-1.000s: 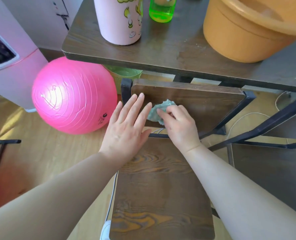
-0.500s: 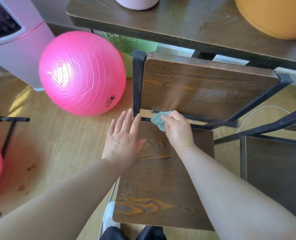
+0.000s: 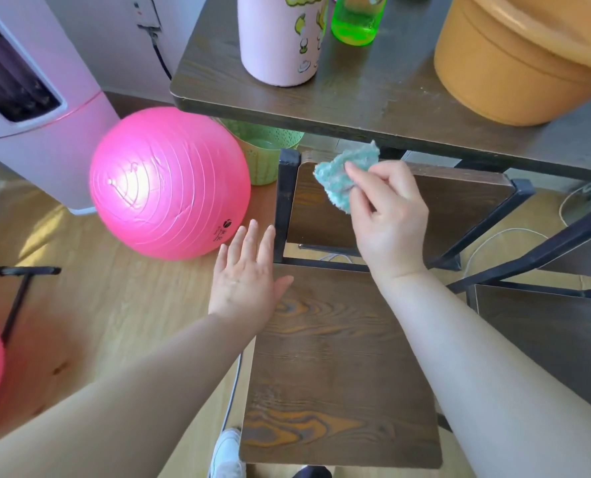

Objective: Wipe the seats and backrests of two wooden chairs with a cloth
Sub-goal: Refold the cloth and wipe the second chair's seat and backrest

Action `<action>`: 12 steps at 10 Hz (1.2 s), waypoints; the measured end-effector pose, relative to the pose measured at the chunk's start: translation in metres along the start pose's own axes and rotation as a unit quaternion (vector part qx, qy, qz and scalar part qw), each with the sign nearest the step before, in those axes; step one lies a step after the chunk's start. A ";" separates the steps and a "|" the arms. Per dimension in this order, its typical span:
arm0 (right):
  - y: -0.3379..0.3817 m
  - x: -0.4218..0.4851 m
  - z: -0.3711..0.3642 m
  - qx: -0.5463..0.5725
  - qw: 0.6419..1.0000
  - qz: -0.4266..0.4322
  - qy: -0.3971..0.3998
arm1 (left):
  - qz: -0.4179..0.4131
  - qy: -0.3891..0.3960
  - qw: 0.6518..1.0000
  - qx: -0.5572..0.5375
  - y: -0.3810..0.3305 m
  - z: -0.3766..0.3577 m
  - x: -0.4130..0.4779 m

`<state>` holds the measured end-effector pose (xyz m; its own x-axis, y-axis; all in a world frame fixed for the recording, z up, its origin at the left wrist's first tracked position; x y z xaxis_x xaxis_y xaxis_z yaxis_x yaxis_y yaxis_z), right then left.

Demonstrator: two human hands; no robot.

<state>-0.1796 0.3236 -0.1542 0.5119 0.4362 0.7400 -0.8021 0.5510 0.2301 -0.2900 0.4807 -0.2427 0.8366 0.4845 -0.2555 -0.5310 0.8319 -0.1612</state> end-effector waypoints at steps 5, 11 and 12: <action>-0.003 -0.078 -0.102 0.002 0.970 -0.046 0.240 | -0.011 0.025 1.000 -0.015 0.032 -0.027 0.021; 0.008 -0.112 -0.098 0.027 0.936 -0.117 0.332 | -0.040 0.022 0.999 -0.017 0.019 -0.029 0.005; 0.005 -0.118 -0.072 0.027 0.937 -0.113 0.330 | -0.046 0.018 0.999 -0.009 0.010 -0.022 -0.001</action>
<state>-0.2219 0.3262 -0.2860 0.7353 0.6669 0.1208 -0.6551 0.6536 0.3790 -0.2995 0.4828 -0.2653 0.8772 0.3954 -0.2723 -0.4540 0.8676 -0.2028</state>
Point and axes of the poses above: each hand's wrist, its own x-axis towards the middle knuckle, its own z-axis out of the back of the hand, y = z × x, the point moved 3 cm from there along x, towards the middle knuckle, and after that the axes turned 15 degrees about z, right-handed, at the moved point
